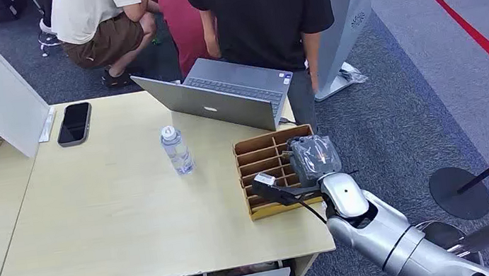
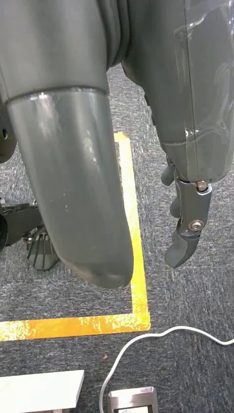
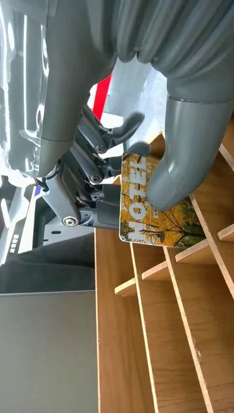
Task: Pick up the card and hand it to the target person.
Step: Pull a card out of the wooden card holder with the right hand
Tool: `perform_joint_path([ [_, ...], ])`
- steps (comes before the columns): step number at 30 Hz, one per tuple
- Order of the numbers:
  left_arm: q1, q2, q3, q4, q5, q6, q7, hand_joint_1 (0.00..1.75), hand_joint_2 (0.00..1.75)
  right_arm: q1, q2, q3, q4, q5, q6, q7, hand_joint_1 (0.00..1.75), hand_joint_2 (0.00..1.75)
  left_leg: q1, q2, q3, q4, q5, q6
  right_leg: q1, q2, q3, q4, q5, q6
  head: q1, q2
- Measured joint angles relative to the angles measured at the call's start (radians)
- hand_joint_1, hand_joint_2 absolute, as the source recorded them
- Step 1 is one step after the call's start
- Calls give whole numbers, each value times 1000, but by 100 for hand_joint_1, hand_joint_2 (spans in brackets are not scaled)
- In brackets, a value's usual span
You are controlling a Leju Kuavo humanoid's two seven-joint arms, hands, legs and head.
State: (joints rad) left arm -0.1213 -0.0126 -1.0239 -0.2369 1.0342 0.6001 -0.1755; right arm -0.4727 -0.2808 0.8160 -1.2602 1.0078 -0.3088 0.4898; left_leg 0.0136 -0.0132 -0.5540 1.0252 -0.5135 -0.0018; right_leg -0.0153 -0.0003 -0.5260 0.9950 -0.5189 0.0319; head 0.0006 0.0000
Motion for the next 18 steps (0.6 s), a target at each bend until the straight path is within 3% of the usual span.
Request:
perform_joint_path([
  [18,0,0,0,0,12,2,-1,0,0,0,-22,0,-91,94,34,31,162,175,0,0,0,0,0,0,0,0,0,0,0,0,0,0],
])
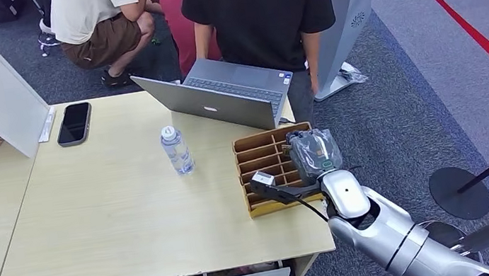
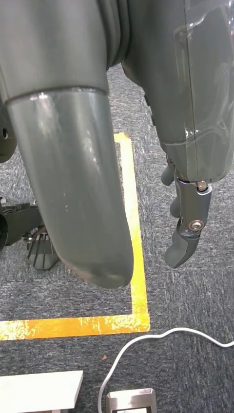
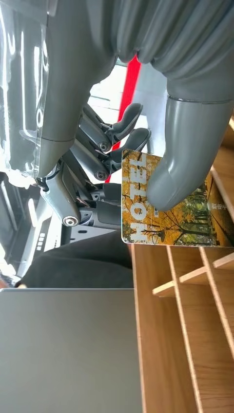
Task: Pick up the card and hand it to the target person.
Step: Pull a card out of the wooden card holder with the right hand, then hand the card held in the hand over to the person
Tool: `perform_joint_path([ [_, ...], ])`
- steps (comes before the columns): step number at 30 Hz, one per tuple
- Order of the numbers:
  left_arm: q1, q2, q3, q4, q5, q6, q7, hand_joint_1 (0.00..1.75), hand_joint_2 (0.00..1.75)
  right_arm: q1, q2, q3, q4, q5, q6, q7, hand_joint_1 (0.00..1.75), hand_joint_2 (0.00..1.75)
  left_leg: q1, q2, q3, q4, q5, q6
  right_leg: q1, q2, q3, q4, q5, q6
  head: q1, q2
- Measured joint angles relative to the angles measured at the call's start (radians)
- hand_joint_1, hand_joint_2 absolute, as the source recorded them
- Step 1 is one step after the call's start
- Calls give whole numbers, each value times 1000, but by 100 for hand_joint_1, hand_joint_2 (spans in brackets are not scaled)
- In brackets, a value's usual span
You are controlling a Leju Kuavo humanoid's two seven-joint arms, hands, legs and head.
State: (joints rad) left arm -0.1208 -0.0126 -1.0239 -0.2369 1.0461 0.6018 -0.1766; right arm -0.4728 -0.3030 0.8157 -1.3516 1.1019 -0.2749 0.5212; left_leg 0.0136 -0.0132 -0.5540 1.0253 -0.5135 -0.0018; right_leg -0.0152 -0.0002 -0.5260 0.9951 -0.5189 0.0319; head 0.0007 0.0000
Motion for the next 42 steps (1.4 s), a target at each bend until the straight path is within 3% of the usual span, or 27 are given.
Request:
perform_joint_path([
  [11,0,0,0,0,10,2,2,0,0,-20,-10,-4,-111,62,17,27,156,175,0,0,0,0,0,0,0,0,0,0,0,0,0,0],
  [24,1,0,0,0,2,3,-6,0,0,-42,-32,-45,-173,60,-55,28,158,175,0,0,0,0,0,0,0,0,0,0,0,0,0,0],
  [42,-4,0,0,0,-34,-3,7,0,0,-151,-42,-75,59,9,-171,9,154,175,0,0,0,0,0,0,0,0,0,0,0,0,0,0],
])
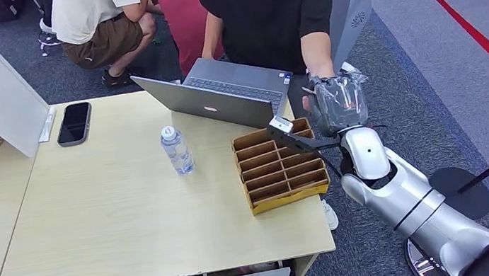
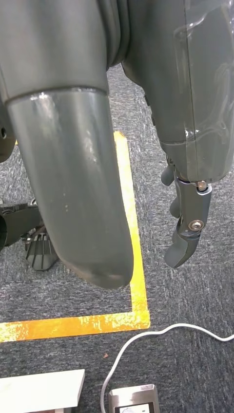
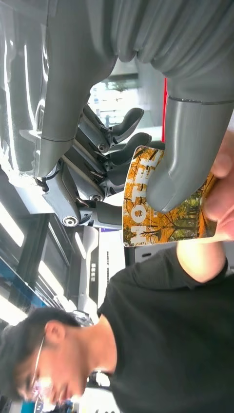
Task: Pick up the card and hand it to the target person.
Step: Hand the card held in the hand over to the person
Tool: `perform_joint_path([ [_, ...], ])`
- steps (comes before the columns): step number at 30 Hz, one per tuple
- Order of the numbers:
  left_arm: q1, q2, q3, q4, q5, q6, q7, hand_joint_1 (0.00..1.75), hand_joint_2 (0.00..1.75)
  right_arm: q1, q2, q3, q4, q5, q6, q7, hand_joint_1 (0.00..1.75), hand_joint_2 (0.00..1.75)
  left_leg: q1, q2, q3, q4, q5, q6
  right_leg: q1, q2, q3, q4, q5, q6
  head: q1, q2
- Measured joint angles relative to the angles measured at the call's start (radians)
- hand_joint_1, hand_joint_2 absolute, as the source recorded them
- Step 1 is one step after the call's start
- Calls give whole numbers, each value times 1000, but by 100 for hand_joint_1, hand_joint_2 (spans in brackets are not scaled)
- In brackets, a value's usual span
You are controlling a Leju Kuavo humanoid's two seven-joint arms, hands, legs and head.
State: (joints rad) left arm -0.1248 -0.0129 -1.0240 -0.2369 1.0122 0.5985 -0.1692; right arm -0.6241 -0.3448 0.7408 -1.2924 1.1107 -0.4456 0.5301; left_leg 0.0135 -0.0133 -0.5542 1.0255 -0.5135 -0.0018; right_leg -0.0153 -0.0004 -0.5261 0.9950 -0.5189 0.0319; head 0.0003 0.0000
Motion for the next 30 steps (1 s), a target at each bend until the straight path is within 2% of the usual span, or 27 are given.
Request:
perform_joint_path([
  [3,-1,-1,-1,0,-1,0,1,0,0,-11,0,0,40,15,-5,3,147,175,0,0,0,0,0,0,0,0,0,0,0,0,0,0],
  [4,-2,-1,-1,0,-1,0,2,0,0,-13,0,0,53,21,-5,4,135,175,0,0,0,0,0,0,0,0,0,0,0,0,0,0],
  [7,-3,-1,-4,0,-1,0,3,0,0,-18,0,1,88,37,-3,6,38,175,0,0,0,0,0,0,0,0,0,0,0,0,0,0],
  [8,-3,-1,-6,0,-1,0,3,0,0,-19,0,1,98,40,-1,6,12,175,0,0,0,0,0,0,0,0,0,0,0,0,0,0],
  [9,-3,-1,-7,0,-1,0,3,0,0,-19,0,2,108,42,2,7,5,175,0,0,0,0,0,0,0,0,0,0,0,0,0,0],
  [10,-4,-1,-8,0,-1,0,3,0,0,-19,0,3,117,44,5,7,0,175,0,0,0,0,0,0,0,0,0,0,0,0,0,0],
  [17,-4,-1,-11,0,-3,-4,5,0,0,-18,0,14,170,37,56,13,0,175,0,0,0,0,0,0,0,0,0,0,0,0,0,0],
  [24,-4,-1,-15,0,-4,-4,7,0,0,-18,1,19,195,25,59,14,0,175,0,0,0,0,0,0,0,0,0,0,0,0,0,0],
  [27,-4,-1,-16,0,-4,-4,7,0,0,-14,1,17,202,-26,17,5,0,175,0,0,0,0,0,0,0,0,0,0,0,0,0,0],
  [30,-4,-1,-16,0,-4,-4,4,0,0,6,5,4,203,-177,-102,-52,0,175,0,0,0,0,0,0,0,0,0,0,0,0,0,0],
])
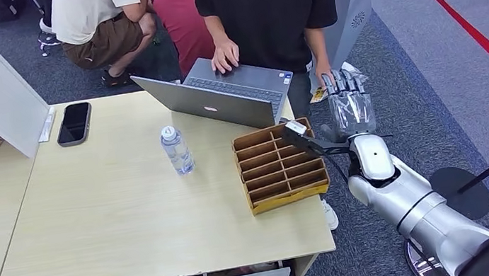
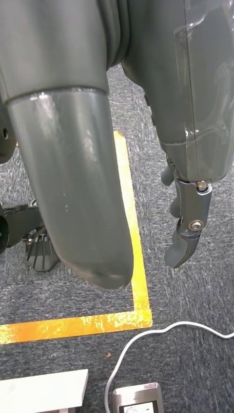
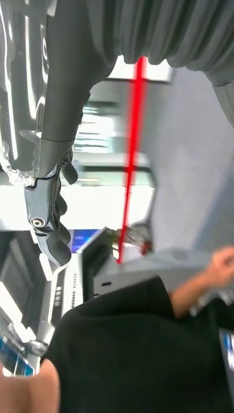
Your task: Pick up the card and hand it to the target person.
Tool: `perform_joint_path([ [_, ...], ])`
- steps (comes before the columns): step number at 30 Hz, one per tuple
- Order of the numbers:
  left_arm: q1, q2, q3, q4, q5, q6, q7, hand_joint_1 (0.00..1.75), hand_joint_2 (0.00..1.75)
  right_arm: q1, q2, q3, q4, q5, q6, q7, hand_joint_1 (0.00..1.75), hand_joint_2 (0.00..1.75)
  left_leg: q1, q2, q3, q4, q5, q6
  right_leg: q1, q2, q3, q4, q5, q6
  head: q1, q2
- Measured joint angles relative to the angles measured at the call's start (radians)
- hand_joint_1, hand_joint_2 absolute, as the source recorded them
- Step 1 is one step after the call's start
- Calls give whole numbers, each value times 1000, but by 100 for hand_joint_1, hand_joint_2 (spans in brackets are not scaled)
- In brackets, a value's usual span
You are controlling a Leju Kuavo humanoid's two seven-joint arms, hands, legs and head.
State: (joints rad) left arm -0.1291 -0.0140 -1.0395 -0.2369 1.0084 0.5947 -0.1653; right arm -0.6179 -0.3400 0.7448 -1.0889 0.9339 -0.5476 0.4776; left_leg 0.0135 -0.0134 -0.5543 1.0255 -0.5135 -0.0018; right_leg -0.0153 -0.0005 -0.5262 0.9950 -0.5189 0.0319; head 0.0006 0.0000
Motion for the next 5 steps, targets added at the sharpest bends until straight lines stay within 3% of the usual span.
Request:
perform_joint_path([
  [3,0,0,0,0,2,0,-6,0,0,38,18,-44,-14,-180,-119,-119,0,175,0,0,0,0,0,0,0,0,0,0,0,0,0,0],
  [5,0,0,0,0,5,1,-8,0,0,60,35,-76,-29,-235,-144,-199,0,175,0,0,0,0,0,0,0,0,0,0,0,0,0,0],
])
